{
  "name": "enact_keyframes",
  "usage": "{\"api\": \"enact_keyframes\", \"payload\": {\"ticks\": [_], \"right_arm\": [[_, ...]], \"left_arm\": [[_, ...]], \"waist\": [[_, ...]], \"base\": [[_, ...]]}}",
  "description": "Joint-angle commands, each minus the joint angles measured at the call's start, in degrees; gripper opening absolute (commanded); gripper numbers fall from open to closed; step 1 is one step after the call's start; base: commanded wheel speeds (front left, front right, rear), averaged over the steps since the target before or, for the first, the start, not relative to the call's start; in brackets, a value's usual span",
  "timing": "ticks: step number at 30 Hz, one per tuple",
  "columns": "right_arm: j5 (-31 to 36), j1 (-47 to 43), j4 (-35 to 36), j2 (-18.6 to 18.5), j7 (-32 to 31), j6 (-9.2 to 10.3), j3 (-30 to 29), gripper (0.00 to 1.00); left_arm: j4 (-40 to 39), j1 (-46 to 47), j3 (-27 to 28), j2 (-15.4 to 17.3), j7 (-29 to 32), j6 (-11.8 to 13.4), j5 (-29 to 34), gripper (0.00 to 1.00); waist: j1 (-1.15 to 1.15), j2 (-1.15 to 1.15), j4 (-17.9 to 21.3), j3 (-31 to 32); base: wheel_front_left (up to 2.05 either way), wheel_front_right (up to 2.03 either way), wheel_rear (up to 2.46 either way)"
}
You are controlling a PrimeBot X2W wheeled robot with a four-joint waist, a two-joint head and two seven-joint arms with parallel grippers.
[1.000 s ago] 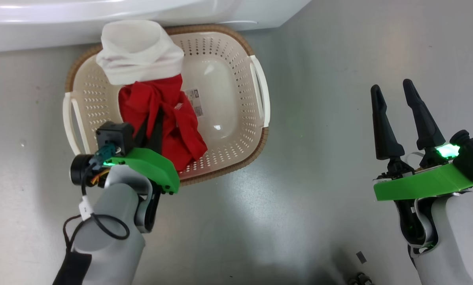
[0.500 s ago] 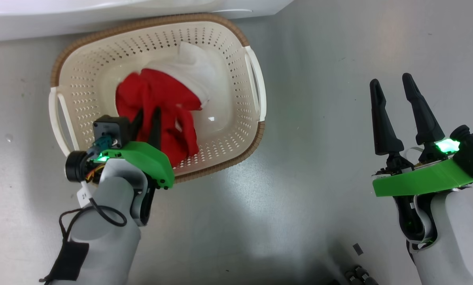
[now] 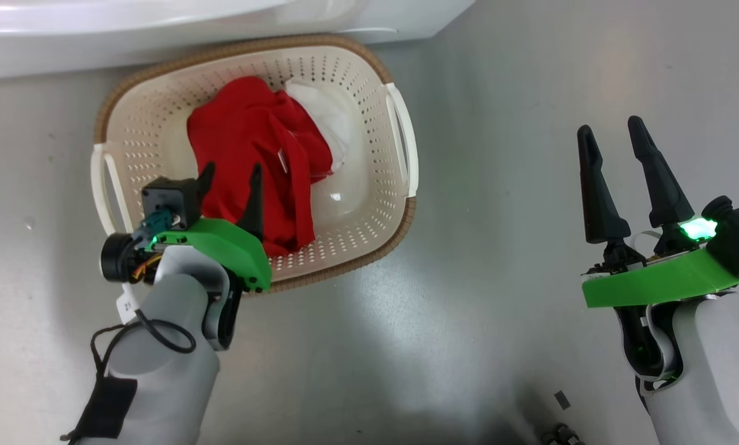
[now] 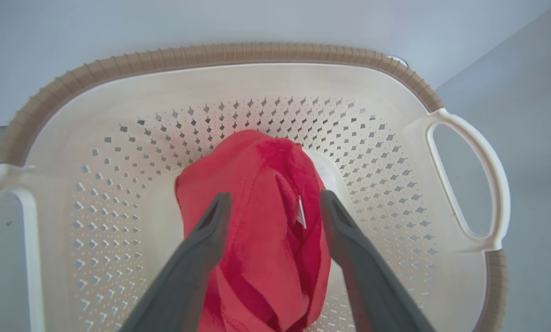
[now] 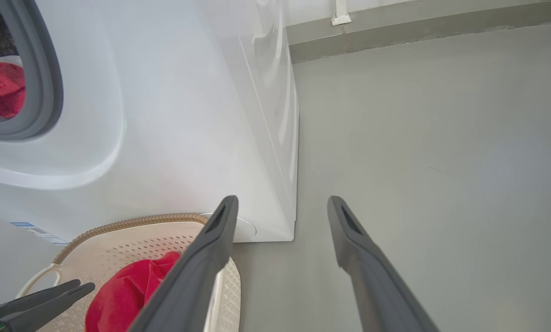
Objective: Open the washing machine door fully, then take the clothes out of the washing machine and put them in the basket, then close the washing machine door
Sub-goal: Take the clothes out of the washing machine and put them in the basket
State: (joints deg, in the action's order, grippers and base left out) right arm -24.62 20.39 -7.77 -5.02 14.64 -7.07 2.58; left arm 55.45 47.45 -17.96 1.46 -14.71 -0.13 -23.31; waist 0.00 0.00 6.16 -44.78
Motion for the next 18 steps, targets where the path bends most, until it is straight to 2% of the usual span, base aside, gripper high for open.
{"api": "enact_keyframes", "payload": {"ticks": [1,18], "right_arm": [[0.1,-1.5,0.8,-0.3,0.4,-0.42,1.2,1.00],[1.0,-5.4,-1.1,-1.3,0.4,-0.42,0.7,1.00]], "left_arm": [[-1.6,-2.3,1.6,1.4,-0.3,-0.2,-0.6,1.00],[-13.4,-11.3,7.7,1.4,-0.3,-1.3,2.7,1.00]], "waist": [[0.00,0.00,-0.5,1.3],[0.00,0.00,-3.4,13.2]], "base": [[0.00,0.00,0.00],[0.00,0.00,0.00]]}}
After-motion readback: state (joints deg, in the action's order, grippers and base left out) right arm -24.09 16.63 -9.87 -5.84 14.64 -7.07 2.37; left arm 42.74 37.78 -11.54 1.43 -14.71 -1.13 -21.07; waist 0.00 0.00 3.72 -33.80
